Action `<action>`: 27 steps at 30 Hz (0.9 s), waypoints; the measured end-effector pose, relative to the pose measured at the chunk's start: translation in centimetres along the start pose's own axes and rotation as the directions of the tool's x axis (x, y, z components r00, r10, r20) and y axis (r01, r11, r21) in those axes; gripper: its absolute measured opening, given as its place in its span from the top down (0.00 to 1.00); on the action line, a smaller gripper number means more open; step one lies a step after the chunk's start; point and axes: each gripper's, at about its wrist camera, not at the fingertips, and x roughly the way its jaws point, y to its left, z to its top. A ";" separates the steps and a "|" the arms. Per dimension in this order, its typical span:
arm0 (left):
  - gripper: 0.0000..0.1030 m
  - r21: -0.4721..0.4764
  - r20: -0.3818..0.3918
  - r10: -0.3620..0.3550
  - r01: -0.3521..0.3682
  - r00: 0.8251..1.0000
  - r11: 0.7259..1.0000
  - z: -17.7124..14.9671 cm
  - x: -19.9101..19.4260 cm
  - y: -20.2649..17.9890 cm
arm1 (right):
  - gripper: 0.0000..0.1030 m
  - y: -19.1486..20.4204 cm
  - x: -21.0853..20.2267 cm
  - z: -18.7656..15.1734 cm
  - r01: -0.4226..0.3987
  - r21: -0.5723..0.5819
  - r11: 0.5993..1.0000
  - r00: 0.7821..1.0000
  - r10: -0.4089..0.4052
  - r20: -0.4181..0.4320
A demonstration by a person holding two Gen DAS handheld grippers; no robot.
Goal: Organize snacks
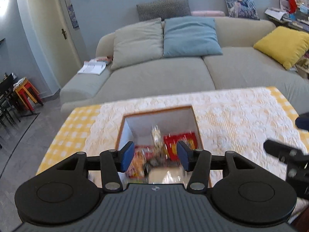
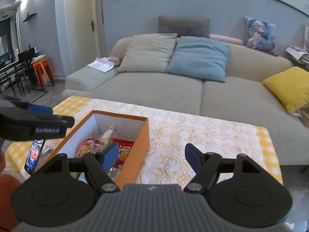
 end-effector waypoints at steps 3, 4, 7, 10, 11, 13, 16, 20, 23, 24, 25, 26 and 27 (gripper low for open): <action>0.42 -0.017 -0.067 -0.036 0.035 0.997 0.999 -1.9 0.1 -0.5 | 0.28 0.5 -1.9 -1.7 0.030 0.018 0.999 0.999 -0.030 0.014; 0.42 -0.029 -0.095 -0.056 0.054 0.994 0.998 -2.5 0.3 -0.7 | 0.28 0.6 -2.2 -2.3 0.033 0.027 0.999 0.999 -0.033 0.016; 0.42 -0.051 -0.142 -0.082 0.076 0.986 0.996 -4.0 1.0 -1.0 | 0.28 0.7 -2.7 -3.9 0.034 0.047 0.998 0.999 -0.035 0.016; 0.42 -0.042 -0.176 -0.079 0.072 0.981 0.997 -5.3 1.6 -1.9 | 0.28 0.6 -2.7 -5.2 0.065 0.054 0.996 0.998 -0.066 0.018; 0.42 -0.041 -0.192 -0.083 0.077 0.978 0.996 -5.5 2.0 -2.1 | 0.28 0.5 -2.6 -5.7 0.071 0.055 0.996 0.997 -0.072 0.012; 0.42 -0.036 -0.213 -0.093 0.088 0.973 0.995 -6.0 2.3 -2.5 | 0.28 0.3 -2.1 -6.3 0.074 0.056 0.996 0.997 -0.074 -0.006; 0.42 -0.020 -0.230 -0.095 0.093 0.969 0.995 -6.9 2.3 -3.3 | 0.28 0.1 -1.6 -7.3 0.071 0.063 0.995 0.997 -0.069 -0.035; 0.42 -0.026 -0.260 -0.110 0.107 0.959 0.994 -7.5 2.6 -3.7 | 0.28 -0.1 -0.6 -7.9 0.068 0.069 0.995 0.996 -0.065 -0.055; 0.42 -0.031 -0.271 -0.110 0.106 0.956 0.994 -7.7 2.9 -3.7 | 0.28 -0.2 -0.3 -8.1 0.070 0.069 0.995 0.996 -0.066 -0.061; 0.42 -0.032 -0.272 -0.109 0.104 0.956 0.994 -7.7 2.9 -3.7 | 0.28 -0.3 -0.1 -8.2 0.069 0.070 0.995 0.996 -0.065 -0.065; 0.42 -0.035 -0.273 -0.110 0.104 0.956 0.994 -7.7 3.0 -3.7 | 0.28 -0.4 0.0 -8.2 0.068 0.071 0.995 0.996 -0.063 -0.068; 0.42 -0.038 -0.274 -0.111 0.104 0.955 0.994 -7.6 3.0 -3.7 | 0.28 -0.4 0.0 -8.3 0.067 0.072 0.995 0.996 -0.062 -0.071; 0.42 -0.040 -0.274 -0.112 0.105 0.955 0.994 -7.6 2.9 -3.6 | 0.28 -0.4 0.1 -8.3 0.067 0.073 0.995 0.995 -0.061 -0.072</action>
